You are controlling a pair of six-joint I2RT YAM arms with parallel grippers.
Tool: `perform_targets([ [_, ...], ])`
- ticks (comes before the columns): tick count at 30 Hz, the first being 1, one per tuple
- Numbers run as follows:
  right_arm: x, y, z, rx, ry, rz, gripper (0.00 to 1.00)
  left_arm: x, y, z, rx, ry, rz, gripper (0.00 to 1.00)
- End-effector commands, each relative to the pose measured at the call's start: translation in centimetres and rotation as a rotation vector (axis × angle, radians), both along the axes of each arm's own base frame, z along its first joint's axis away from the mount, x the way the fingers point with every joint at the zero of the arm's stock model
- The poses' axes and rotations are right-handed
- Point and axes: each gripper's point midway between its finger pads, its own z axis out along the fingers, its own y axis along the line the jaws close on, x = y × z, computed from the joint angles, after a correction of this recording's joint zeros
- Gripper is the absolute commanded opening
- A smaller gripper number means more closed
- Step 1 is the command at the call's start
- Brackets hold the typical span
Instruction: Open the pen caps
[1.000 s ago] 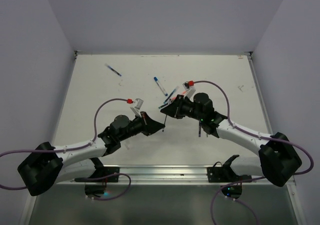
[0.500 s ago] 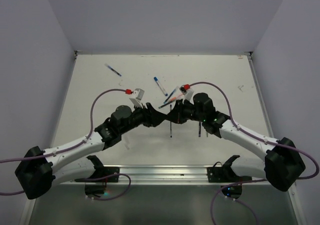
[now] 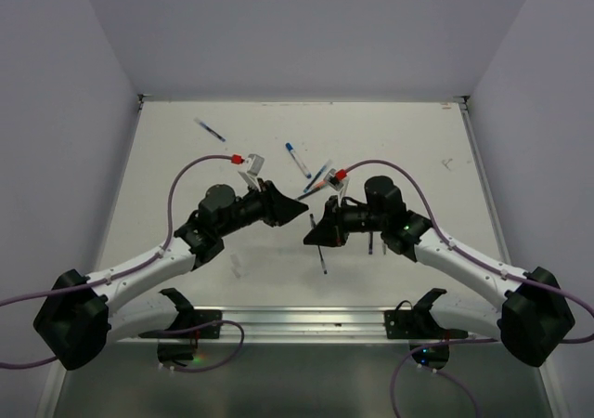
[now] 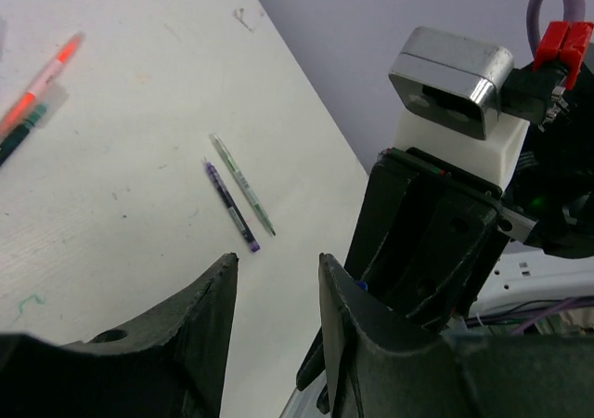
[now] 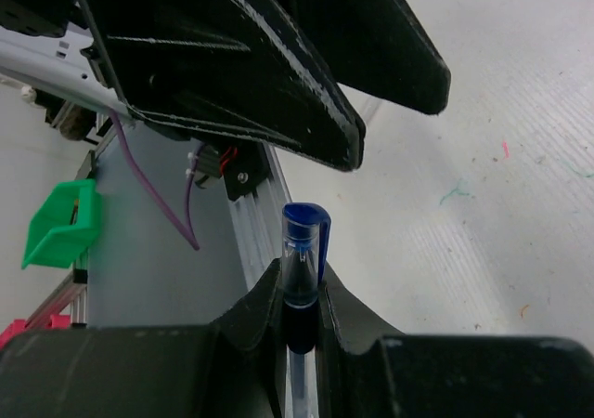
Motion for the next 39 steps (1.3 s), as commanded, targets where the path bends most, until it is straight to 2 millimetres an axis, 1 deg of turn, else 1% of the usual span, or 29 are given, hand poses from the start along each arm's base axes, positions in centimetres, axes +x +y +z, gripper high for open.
perform_targets([
  [1, -0.5, 0.6, 1.5, 0.062, -0.028, 0.064, 0.0, -1.4, -1.0, 1.7, -0.082, -0.066, -0.108, 0.42],
  [4, -0.3, 0.8, 1.6, 0.068, -0.023, 0.055, 0.0, -2.1, -1.3, 2.3, -0.111, -0.094, -0.14, 0.4],
  [7, -0.1, 0.9, 1.7, 0.073, -0.019, 0.054, 0.0, -2.4, -1.3, 2.2, -0.109, -0.104, -0.146, 0.4],
  [9, -0.1, 0.9, 1.3, 0.065, -0.009, 0.052, 0.0, -2.7, -1.1, 2.2, -0.108, -0.12, -0.144, 0.4],
  [10, 0.0, 0.9, 1.2, 0.062, -0.008, 0.046, 0.0, -2.8, -0.9, 2.6, -0.113, -0.131, -0.14, 0.4],
  [12, 0.1, 0.8, 0.8, 0.054, -0.003, 0.034, 0.0, -2.9, -0.7, 2.4, -0.113, -0.138, -0.132, 0.43],
  [14, 0.2, 0.8, 0.6, 0.051, 0.004, 0.023, 0.0, -3.0, -0.7, 2.6, -0.119, -0.143, -0.142, 0.45],
  [18, 0.4, 1.0, 0.8, 0.065, 0.006, 0.023, 0.0, -3.5, -1.2, 2.3, -0.132, -0.133, -0.169, 0.48],
  [22, 0.5, 1.4, 1.2, 0.079, 0.009, 0.032, 0.0, -4.0, -2.1, 1.7, -0.144, -0.108, -0.196, 0.48],
  [25, 0.6, 1.5, 1.5, 0.087, 0.009, 0.036, 0.0, -4.0, -2.3, 1.8, -0.151, -0.108, -0.2, 0.47],
  [28, 0.6, 1.6, 1.7, 0.1, 0.005, 0.034, 0.0, -4.0, -2.5, 2.0, -0.151, -0.111, -0.203, 0.45],
  [30, 0.5, 1.7, 2.2, 0.118, 0.0, 0.035, 0.0, -3.8, -2.5, 1.7, -0.142, -0.101, -0.194, 0.43],
  [33, 0.4, 1.7, 2.3, 0.127, 0.006, 0.037, 0.0, -3.8, -2.5, 1.4, -0.139, -0.091, -0.189, 0.38],
  [37, 0.3, 1.7, 2.1, 0.134, 0.012, 0.041, 0.0, -3.7, -2.6, 1.3, -0.146, -0.077, -0.19, 0.28],
  [38, 0.2, 1.7, 2.1, 0.136, 0.013, 0.043, 0.0, -3.8, -2.6, 1.2, -0.146, -0.075, -0.19, 0.23],
  [39, 0.2, 1.7, 2.1, 0.139, 0.013, 0.044, 0.0, -3.7, -2.7, 1.2, -0.147, -0.074, -0.19, 0.2],
])
